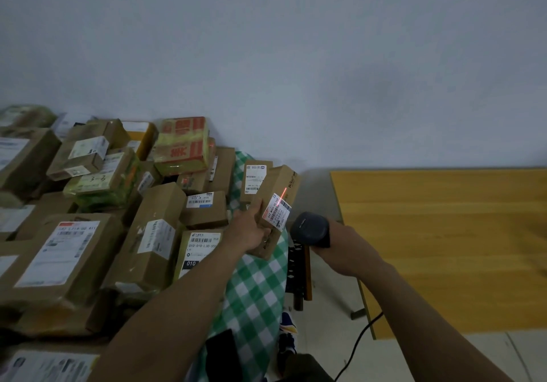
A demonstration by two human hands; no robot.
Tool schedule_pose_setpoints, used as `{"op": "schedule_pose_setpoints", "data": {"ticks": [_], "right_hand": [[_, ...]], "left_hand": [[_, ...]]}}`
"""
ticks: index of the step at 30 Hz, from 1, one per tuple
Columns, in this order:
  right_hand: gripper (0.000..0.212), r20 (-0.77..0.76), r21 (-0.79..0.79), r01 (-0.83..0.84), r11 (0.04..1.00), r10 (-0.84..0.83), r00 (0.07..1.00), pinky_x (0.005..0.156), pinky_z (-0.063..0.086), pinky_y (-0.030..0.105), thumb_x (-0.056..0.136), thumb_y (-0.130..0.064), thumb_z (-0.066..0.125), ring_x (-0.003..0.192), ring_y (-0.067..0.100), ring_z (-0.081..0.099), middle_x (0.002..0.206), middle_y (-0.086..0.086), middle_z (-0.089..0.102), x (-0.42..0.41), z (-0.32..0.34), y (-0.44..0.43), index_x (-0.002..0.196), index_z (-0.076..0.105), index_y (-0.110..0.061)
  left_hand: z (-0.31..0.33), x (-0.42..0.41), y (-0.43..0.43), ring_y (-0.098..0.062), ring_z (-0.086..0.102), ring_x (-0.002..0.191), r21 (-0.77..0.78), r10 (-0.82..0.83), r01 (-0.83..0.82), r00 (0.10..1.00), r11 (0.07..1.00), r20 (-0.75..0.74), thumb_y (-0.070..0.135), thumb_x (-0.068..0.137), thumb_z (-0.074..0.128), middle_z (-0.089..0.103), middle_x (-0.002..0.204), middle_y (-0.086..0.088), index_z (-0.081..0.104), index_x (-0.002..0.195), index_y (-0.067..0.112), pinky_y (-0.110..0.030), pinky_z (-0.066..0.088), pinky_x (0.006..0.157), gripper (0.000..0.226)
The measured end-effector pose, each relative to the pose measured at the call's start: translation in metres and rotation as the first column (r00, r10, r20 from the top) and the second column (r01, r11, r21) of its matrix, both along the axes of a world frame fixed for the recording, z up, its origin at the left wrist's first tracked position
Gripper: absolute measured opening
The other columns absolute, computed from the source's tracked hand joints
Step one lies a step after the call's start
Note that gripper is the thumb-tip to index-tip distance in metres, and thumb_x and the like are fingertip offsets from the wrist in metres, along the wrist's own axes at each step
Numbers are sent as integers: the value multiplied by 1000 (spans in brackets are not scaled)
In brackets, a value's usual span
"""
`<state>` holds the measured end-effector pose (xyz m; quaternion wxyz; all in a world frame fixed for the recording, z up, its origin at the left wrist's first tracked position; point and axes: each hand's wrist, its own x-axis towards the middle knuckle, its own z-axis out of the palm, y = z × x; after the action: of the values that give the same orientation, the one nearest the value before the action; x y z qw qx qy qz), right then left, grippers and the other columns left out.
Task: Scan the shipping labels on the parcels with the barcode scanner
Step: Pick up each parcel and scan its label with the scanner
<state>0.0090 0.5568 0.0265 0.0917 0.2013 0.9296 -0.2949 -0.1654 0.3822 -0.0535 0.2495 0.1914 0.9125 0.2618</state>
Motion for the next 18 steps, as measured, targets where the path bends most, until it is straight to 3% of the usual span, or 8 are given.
{"op": "schedule_pose_setpoints", "data": {"ticks": [6, 11, 15, 18], "right_hand": [[42, 17, 23, -10, 1000, 10, 1000, 86, 60, 42, 93, -36, 65, 96, 16, 69, 110, -6, 71, -2, -1, -2, 133, 53, -29], [44, 11, 9, 9, 1000, -9, 1000, 87, 59, 42, 95, -36, 66, 102, 20, 69, 114, -3, 71, -1, -7, 1, 136, 51, -29], [48, -16, -41, 83, 996, -84, 996, 79, 54, 32, 97, -33, 69, 93, 18, 65, 109, -3, 68, 2, -15, 6, 140, 49, -25], [46, 0, -67, 87, 994, -88, 996, 71, 48, 27, 97, -34, 70, 85, 10, 60, 101, -9, 62, 3, -24, 4, 138, 50, -22]], "left_hand": [[-4, -2, 0, -33, 56, 130, 3, 5, -5, 1000, 1000, -8, 37, 90, 74, 54, 144, -8, 6, 144, 64, -49, 49, 104, 91], [-8, 6, -1, -31, 48, 139, 27, 39, -39, 999, 999, 20, 37, 93, 72, 55, 147, -3, 6, 157, 55, -51, 42, 112, 94], [-18, 40, 1, -17, 56, 134, 230, 50, -96, 979, 968, 199, 20, 97, 69, 60, 145, 4, 20, 162, 41, -45, 38, 117, 84], [-33, 68, -5, -12, 57, 129, 351, 100, -233, 928, 907, 359, 13, 98, 66, 64, 140, 8, 37, 154, 41, -37, 42, 112, 69]]}}
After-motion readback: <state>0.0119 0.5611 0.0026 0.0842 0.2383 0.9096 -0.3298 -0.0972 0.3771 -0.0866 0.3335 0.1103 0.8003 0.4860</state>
